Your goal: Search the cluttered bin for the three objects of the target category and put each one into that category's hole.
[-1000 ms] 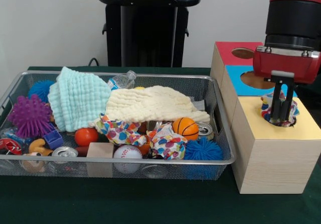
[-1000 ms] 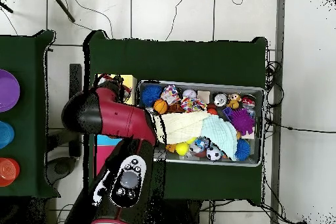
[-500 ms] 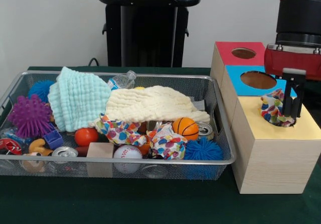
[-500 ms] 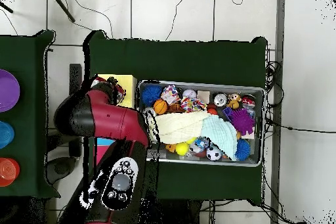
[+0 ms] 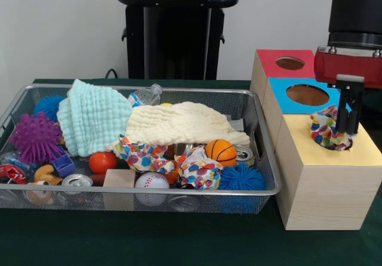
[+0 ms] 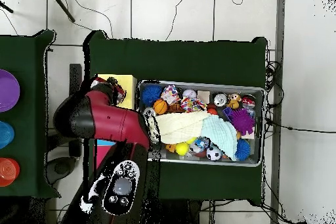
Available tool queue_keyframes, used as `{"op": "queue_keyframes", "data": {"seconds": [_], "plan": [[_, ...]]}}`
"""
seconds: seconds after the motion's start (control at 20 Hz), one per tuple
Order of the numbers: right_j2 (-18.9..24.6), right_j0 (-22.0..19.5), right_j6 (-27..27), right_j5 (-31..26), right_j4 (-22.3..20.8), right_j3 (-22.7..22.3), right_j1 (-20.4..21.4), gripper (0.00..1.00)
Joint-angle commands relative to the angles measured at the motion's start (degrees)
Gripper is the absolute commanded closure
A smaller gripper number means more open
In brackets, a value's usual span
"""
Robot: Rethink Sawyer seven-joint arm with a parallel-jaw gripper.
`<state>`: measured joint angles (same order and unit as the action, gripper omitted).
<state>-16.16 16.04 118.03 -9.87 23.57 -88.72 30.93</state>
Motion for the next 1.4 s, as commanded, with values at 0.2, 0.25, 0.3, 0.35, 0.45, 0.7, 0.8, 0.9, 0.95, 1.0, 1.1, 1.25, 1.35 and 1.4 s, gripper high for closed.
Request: {"op": "queue_keyframes", "data": {"seconds": [0.2,0.25,0.3,0.35,0.45,0.7,0.8,0.9,0.95,1.0,1.1,1.25,1.35,1.4], "plan": [[7.0,-3.7,10.2,2.1,-0.9,-9.8,0.1,1.00],[6.7,-3.6,10.1,2.0,-0.9,-9.9,0.2,1.00],[6.3,-3.2,10.0,1.9,-1.0,-9.7,0.1,1.00],[6.1,-3.2,9.5,1.8,-1.4,-9.6,0.1,1.00],[5.7,-3.3,7.8,2.1,-2.9,-9.3,0.1,1.00],[4.0,-3.5,2.0,2.2,-8.5,-7.0,-0.2,1.00],[4.5,-4.2,0.5,1.1,-10.1,-6.2,0.0,1.00],[5.3,-4.9,-0.2,-0.5,-11.4,-5.1,0.1,1.00],[5.7,-5.3,-0.5,-1.1,-12.0,-4.4,0.1,1.00],[6.9,-6.3,-1.1,-1.8,-12.9,-4.1,0.4,1.00],[9.8,-8.4,-2.2,-2.6,-14.3,-4.1,1.0,1.00],[12.4,-10.5,-3.5,-3.8,-16.8,-3.9,1.7,1.00],[13.6,-11.3,-3.9,-5.0,-18.0,-4.1,2.4,1.00],[14.2,-11.7,-4.5,-5.8,-18.7,-3.9,2.6,1.00]]}}
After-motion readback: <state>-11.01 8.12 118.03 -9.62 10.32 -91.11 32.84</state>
